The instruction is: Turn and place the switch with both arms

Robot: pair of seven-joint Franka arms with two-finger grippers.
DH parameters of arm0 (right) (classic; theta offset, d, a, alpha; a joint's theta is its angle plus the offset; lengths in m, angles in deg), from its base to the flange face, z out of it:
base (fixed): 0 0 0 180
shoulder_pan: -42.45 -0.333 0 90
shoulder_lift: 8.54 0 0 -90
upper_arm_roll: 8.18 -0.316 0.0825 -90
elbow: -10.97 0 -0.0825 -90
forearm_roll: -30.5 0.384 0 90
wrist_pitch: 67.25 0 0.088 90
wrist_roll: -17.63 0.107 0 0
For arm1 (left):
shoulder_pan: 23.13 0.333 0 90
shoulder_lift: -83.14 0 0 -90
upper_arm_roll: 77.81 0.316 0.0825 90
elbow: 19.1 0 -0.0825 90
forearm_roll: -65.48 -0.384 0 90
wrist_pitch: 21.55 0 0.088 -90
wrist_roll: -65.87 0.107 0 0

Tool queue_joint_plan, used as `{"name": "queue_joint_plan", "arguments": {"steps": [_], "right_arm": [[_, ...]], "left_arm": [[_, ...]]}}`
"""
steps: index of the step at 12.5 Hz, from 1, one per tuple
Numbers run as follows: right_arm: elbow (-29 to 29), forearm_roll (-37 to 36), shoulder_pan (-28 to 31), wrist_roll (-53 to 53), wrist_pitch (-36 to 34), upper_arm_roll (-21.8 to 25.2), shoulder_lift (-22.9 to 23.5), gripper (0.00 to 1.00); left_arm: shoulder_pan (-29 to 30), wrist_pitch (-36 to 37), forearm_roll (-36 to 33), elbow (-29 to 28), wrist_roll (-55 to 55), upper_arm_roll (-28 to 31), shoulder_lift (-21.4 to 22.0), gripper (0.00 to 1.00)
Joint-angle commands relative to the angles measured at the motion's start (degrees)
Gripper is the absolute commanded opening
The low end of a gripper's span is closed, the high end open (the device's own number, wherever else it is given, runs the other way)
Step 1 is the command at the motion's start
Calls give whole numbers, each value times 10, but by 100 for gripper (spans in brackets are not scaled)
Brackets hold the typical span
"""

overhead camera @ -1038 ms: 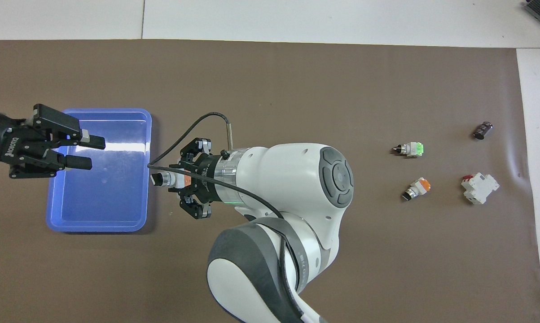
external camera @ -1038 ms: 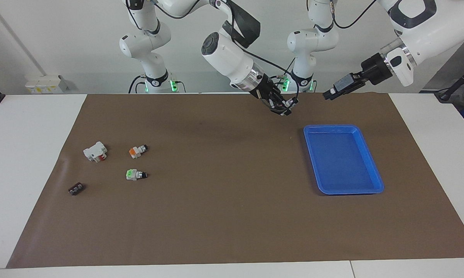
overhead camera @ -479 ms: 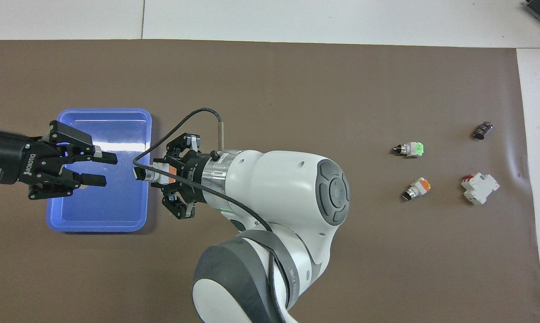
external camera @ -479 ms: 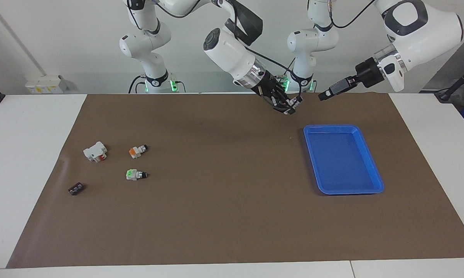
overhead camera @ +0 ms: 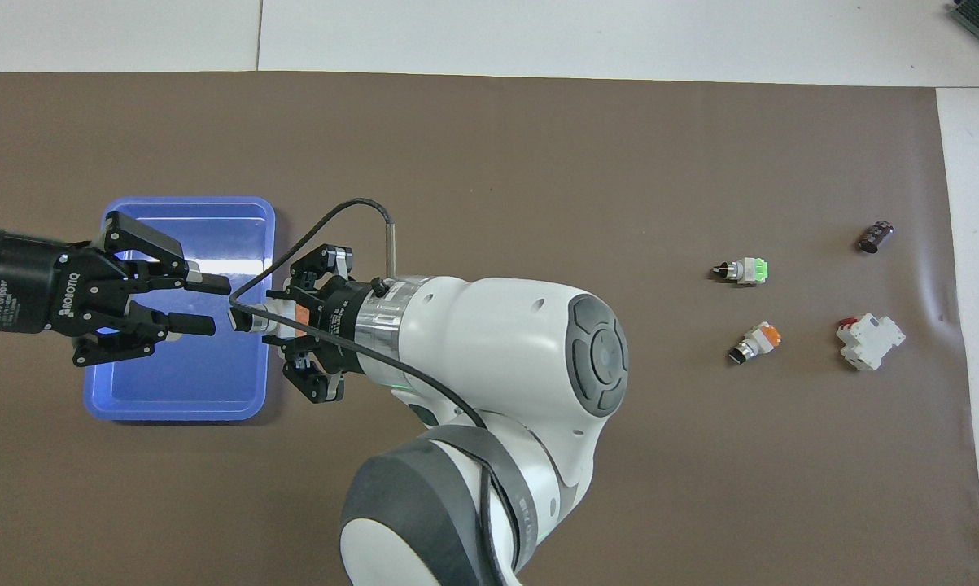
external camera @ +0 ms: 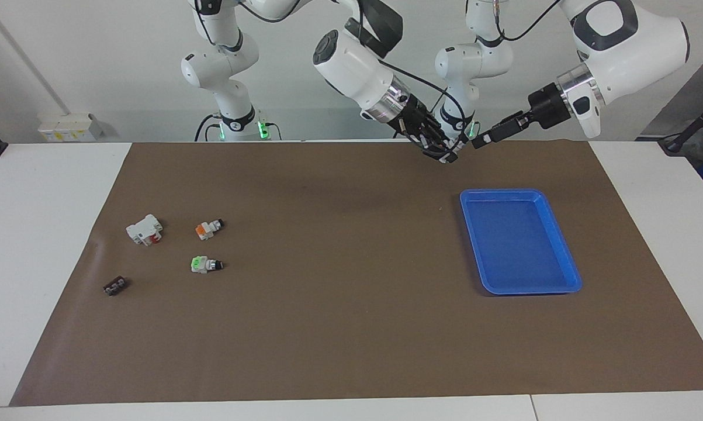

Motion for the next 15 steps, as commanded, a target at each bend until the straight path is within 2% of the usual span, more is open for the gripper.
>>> {"name": "queue_joint_plan", "arguments": {"steps": [1, 4, 10, 15], "right_arm": [[9, -1, 2, 5, 6, -3, 5, 0], [9, -1, 2, 4, 6, -3, 5, 0], [9, -2, 2, 3, 6, -3, 5, 0], [9, -3, 2, 3, 6, -3, 5, 0]], "left_arm": [[-17, -12, 10, -5, -32, 3, 11, 45], [-22, -13, 9, -10, -30, 3, 13, 43], [-26, -18, 9, -14, -25, 3, 16, 28], [-23, -20, 9, -14, -21, 8, 16, 21]]}}
